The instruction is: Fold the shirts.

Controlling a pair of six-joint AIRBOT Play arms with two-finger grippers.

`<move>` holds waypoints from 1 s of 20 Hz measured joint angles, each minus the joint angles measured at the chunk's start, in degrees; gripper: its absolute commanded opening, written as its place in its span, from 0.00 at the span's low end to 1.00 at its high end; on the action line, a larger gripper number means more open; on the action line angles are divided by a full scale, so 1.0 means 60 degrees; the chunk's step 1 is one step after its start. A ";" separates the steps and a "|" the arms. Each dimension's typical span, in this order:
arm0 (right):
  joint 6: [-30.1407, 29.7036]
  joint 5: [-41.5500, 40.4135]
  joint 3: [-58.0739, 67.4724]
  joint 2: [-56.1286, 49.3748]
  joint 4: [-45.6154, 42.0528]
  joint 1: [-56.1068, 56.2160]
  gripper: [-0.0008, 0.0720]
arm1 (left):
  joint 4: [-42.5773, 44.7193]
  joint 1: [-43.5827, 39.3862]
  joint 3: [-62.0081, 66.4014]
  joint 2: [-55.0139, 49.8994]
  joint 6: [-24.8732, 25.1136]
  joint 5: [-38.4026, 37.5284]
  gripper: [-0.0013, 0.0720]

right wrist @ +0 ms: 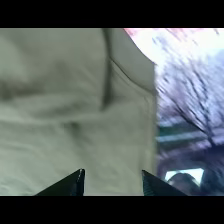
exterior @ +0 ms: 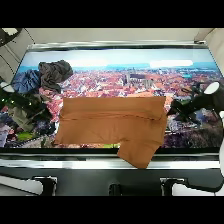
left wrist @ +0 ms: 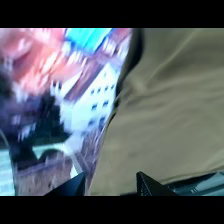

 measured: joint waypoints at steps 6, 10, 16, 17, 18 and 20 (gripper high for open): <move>-0.0430 0.0168 -0.1621 0.1155 -0.0503 -0.0240 0.63 | -0.0113 0.0532 -0.4204 0.1956 0.0244 0.1687 0.54; -0.0648 0.0302 -0.1905 0.1348 -0.0539 -0.0280 0.63 | -0.0466 0.0503 -0.5082 0.2218 0.0430 0.2350 0.54; -0.0892 0.0583 -0.2011 0.1406 -0.0576 -0.0284 0.63 | -0.0783 0.0055 -0.5402 0.2280 0.0455 0.2914 0.43; -0.0922 0.0637 -0.2047 0.1439 -0.0568 -0.0284 0.64 | -0.0856 -0.0011 -0.5464 0.2280 0.0448 0.2969 0.30; -0.0962 0.0667 -0.2157 0.1494 -0.0546 -0.0284 0.66 | -0.0860 -0.0066 -0.5563 0.2277 0.0433 0.3053 0.16; -0.1071 0.0652 -0.2572 0.1749 -0.0379 -0.0284 0.67 | -0.0892 -0.0120 -0.5737 0.2273 0.0437 0.3118 0.06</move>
